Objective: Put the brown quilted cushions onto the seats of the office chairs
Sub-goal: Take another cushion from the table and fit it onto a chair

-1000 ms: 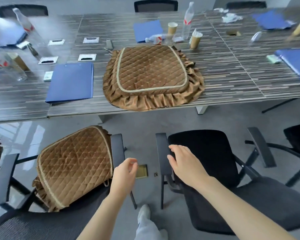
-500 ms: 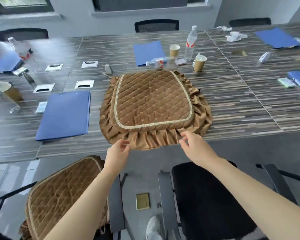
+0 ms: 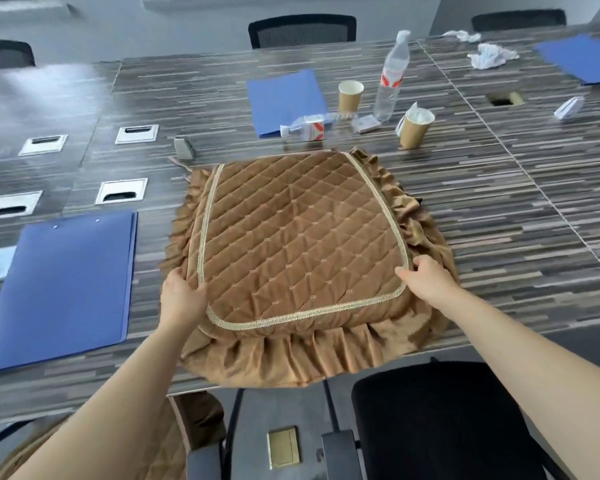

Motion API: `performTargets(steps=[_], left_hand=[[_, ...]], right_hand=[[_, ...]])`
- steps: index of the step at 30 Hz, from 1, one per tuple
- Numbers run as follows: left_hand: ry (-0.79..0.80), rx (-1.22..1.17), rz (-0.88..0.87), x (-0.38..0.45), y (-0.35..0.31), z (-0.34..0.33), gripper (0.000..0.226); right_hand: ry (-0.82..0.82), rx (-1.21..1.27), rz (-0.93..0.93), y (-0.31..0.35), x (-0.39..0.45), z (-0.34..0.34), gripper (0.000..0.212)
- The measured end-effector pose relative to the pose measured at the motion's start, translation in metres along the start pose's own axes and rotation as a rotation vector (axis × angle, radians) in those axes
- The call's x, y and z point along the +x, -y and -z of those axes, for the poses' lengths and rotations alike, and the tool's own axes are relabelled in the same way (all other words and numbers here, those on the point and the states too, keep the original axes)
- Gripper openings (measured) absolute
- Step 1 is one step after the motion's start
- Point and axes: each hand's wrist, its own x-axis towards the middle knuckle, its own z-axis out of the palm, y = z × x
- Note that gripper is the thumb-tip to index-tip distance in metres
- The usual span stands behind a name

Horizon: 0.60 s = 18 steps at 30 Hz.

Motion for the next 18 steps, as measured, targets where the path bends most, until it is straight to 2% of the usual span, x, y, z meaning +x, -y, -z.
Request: performTargets(steps=[3, 5, 8, 10, 13, 15, 18], left_hand=[[0.053, -0.140, 0.099, 0.014, -0.003, -0.010, 0.084], [0.063, -0.196, 0.152, 0.018, -0.007, -0.016, 0.083], [0.005, -0.151, 0.152, 0.018, -0.012, -0.020, 0.073], [-0.068, -0.121, 0.167, 0.019, -0.015, -0.016, 0.075], [-0.074, -0.288, 0.268, 0.026, -0.021, -0.004, 0.079], [-0.027, -0.415, 0.292, 0.029, -0.026, 0.006, 0.067], [0.009, -0.449, 0.256, 0.023, -0.031, 0.015, 0.052]], right_hand=[[-0.022, 0.166, -0.079, 0.002, 0.017, -0.007, 0.056], [-0.021, 0.287, -0.100, 0.005, 0.023, -0.011, 0.054], [-0.037, 0.337, -0.129, 0.012, 0.024, -0.012, 0.059], [-0.079, 0.358, -0.133, 0.016, 0.026, -0.011, 0.064], [-0.134, 0.397, -0.151, 0.021, 0.026, -0.007, 0.058], [-0.134, 0.419, -0.166, 0.025, 0.026, -0.002, 0.045], [-0.122, 0.467, -0.148, 0.030, 0.023, 0.006, 0.042]])
